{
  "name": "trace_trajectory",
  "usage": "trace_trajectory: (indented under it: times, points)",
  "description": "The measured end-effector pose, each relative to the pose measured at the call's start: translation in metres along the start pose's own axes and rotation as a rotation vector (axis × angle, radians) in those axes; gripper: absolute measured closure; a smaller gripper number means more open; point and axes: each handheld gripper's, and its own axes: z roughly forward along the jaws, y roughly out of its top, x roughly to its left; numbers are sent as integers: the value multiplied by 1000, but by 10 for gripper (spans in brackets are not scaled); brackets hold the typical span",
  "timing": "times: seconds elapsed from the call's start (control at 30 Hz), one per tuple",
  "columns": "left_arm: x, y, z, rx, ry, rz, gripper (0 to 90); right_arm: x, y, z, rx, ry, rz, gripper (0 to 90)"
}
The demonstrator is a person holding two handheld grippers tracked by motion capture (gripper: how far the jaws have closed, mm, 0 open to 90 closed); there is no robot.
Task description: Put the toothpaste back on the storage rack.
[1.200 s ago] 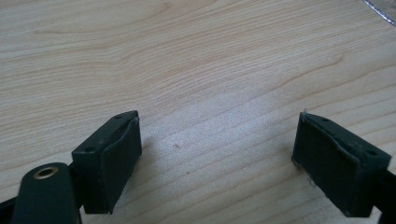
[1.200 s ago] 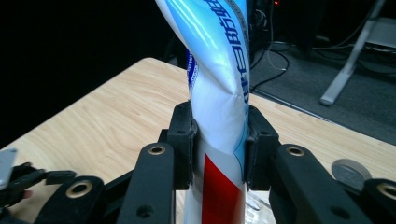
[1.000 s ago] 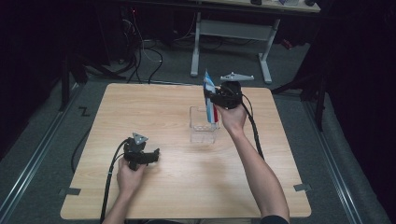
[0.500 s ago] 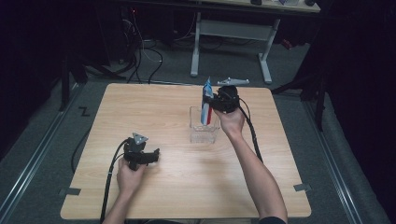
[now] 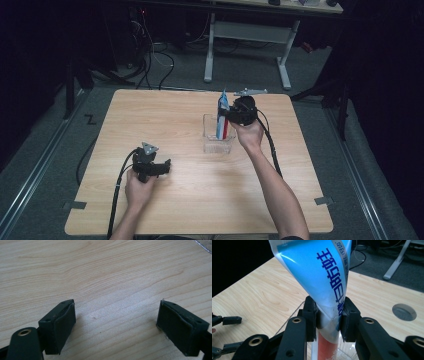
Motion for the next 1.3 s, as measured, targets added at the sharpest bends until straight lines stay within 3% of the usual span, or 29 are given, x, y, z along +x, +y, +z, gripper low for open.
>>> trace_trajectory:
  times: [0.43,1.07,1.3]
  points:
    - [0,0,0,0,1,0,157,-9,-16,0,43,8,43,701]
    - [0,0,0,0,1,0,157,-7,-23,6,67,24,71,697]
    - [0,0,0,-2,1,-2,157,-6,-23,6,75,-38,28,674]
